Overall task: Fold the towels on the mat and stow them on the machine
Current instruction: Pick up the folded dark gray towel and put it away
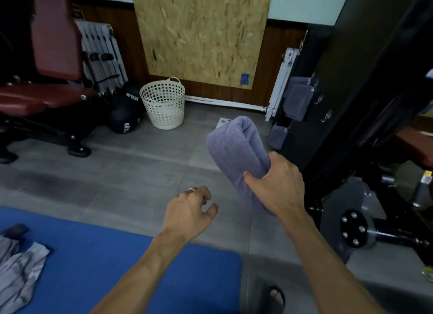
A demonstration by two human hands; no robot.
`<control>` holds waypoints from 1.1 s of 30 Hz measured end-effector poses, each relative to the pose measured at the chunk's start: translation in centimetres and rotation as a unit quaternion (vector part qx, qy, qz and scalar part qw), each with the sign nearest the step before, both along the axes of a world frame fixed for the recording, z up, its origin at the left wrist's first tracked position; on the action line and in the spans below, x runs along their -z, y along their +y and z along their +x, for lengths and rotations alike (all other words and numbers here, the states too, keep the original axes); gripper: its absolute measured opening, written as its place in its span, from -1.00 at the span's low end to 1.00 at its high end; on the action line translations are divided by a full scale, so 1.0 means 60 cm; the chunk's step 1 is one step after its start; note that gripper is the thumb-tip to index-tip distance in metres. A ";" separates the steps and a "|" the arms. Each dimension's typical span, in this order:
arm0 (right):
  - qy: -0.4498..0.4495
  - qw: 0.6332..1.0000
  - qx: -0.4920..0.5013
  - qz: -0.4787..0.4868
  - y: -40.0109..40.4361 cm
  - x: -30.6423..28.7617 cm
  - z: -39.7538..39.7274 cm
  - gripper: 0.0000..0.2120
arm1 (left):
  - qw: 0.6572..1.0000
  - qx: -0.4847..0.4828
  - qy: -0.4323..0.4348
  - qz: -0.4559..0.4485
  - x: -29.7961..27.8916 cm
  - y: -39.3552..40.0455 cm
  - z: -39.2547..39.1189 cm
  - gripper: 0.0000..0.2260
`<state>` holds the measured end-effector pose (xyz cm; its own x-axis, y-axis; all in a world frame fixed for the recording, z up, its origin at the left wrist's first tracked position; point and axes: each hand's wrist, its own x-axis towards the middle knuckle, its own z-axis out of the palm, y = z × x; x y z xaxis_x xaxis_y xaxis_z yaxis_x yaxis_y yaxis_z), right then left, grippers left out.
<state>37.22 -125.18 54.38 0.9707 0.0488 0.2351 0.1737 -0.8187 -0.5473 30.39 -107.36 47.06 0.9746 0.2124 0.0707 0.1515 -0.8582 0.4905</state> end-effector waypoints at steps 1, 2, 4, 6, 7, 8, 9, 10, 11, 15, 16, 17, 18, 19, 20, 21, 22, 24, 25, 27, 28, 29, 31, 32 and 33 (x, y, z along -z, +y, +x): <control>-0.004 1.000 -0.009 0.009 -0.016 0.005 0.045 -0.66 | 1.000 -0.009 0.000 0.003 0.001 -0.019 0.039 -0.79; -0.001 1.000 -0.019 0.012 -0.034 0.008 0.092 -0.65 | 1.000 -0.020 0.000 0.004 0.003 -0.038 0.077 -0.79; 0.008 0.999 -0.033 0.009 -0.070 0.007 0.176 -0.65 | 0.999 -0.047 0.005 -0.001 -0.003 -0.076 0.143 -0.79; 0.006 0.999 -0.050 0.011 -0.101 0.002 0.251 -0.66 | 0.997 -0.077 0.006 -0.008 -0.012 -0.109 0.209 -0.80; 0.005 0.998 -0.059 0.008 -0.113 -0.002 0.288 -0.66 | 0.996 -0.094 0.003 -0.014 -0.015 -0.122 0.244 -0.80; 0.005 0.998 -0.065 0.003 -0.122 -0.006 0.322 -0.67 | 0.994 -0.106 0.000 -0.021 -0.017 -0.132 0.277 -0.81; 0.004 0.997 -0.071 -0.002 -0.130 -0.010 0.356 -0.67 | 0.993 -0.113 -0.004 -0.028 -0.020 -0.142 0.308 -0.81; 0.001 0.997 -0.077 -0.002 -0.136 -0.012 0.390 -0.68 | 0.992 -0.118 -0.005 -0.032 -0.024 -0.151 0.340 -0.81; -0.002 0.997 -0.082 -0.001 -0.140 -0.013 0.423 -0.67 | 0.992 -0.122 -0.002 -0.032 -0.026 -0.157 0.374 -0.82; 0.001 0.996 -0.086 -0.005 -0.149 -0.006 0.550 -0.66 | 0.993 -0.118 0.005 -0.028 -0.025 -0.159 0.507 -0.83; 0.002 0.996 -0.085 -0.011 -0.150 -0.001 0.582 -0.67 | 0.993 -0.111 0.009 -0.024 -0.022 -0.156 0.540 -0.83; 0.003 0.996 -0.082 -0.017 -0.150 0.003 0.614 -0.67 | 0.994 -0.104 0.011 -0.019 -0.017 -0.151 0.574 -0.83; 0.005 0.997 -0.078 -0.022 -0.149 0.009 0.647 -0.67 | 0.995 -0.096 0.009 -0.014 -0.011 -0.144 0.612 -0.83; 0.007 0.997 -0.076 -0.024 -0.148 0.015 0.682 -0.68 | 0.996 -0.086 0.006 -0.010 -0.004 -0.136 0.653 -0.83; 0.009 0.997 -0.073 -0.026 -0.147 0.023 0.718 -0.68 | 0.997 -0.073 0.002 -0.009 0.003 -0.126 0.698 -0.82; 0.011 0.997 -0.071 -0.030 -0.145 0.030 0.756 -0.68 | 0.998 -0.059 -0.002 -0.012 0.010 -0.114 0.747 -0.80; 0.016 0.997 -0.065 -0.037 -0.141 0.036 0.793 -0.68 | 0.999 -0.045 -0.004 -0.017 0.016 -0.101 0.798 -0.77; 0.035 0.997 -0.049 -0.056 -0.134 0.048 0.867 -0.67 | 0.999 -0.019 -0.004 -0.035 0.020 -0.074 0.903 -0.65; 0.042 0.996 -0.041 -0.060 -0.131 0.052 0.902 -0.68 | 0.999 -0.001 -0.011 -0.049 0.019 -0.062 0.954 -0.55; 0.045 0.997 -0.034 -0.057 -0.126 0.058 0.960 -0.73 | 0.993 0.051 -0.034 -0.102 0.007 -0.040 1.047 -0.34; 0.041 0.997 -0.040 -0.056 -0.127 0.060 0.984 -0.75 | 0.985 0.086 -0.033 -0.145 -0.001 -0.030 1.092 -0.24; 0.036 0.997 -0.050 -0.056 -0.128 0.060 1.007 -0.77 | 0.974 0.131 -0.015 -0.187 -0.010 -0.022 1.137 -0.16; 0.038 0.996 -0.066 -0.038 -0.136 0.063 1.041 -0.80 | 0.943 0.233 0.047 -0.234 -0.025 -0.017 1.215 -0.09; 0.047 0.996 -0.069 -0.021 -0.140 0.063 1.054 -0.82 | 0.928 0.280 0.074 -0.235 -0.027 -0.020 1.248 -0.14; 0.059 0.996 -0.066 -0.004 -0.145 0.066 1.066 -0.83 | 0.917 0.314 0.090 -0.229 -0.028 -0.026 1.275 -0.26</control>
<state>101.21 -133.91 50.44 0.9766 0.1792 0.1191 0.2151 -0.7980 -0.5630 106.89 -108.89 48.72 0.9026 -0.4264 -0.0594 -0.1880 -0.5146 0.8365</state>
